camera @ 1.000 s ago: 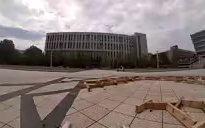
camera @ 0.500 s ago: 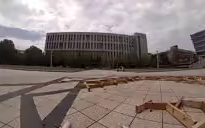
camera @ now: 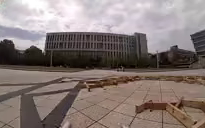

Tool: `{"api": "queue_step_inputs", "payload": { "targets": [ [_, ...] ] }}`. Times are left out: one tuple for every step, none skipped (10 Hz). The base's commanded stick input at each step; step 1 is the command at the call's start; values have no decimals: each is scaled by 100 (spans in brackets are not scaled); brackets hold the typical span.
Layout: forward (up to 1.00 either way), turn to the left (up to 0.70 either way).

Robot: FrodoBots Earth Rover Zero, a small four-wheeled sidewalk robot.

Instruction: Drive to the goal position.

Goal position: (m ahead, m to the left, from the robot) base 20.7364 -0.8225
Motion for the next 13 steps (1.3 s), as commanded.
{"api": "queue_step_inputs", "payload": {
  "targets": [
    [6,0],
    [6,1],
    [6,0],
    [6,1],
    [6,0],
    [6,1],
    [6,1],
    [6,1],
    [6,0],
    [6,1],
    [6,0],
    [6,1],
    [6,1]
  ]
}}
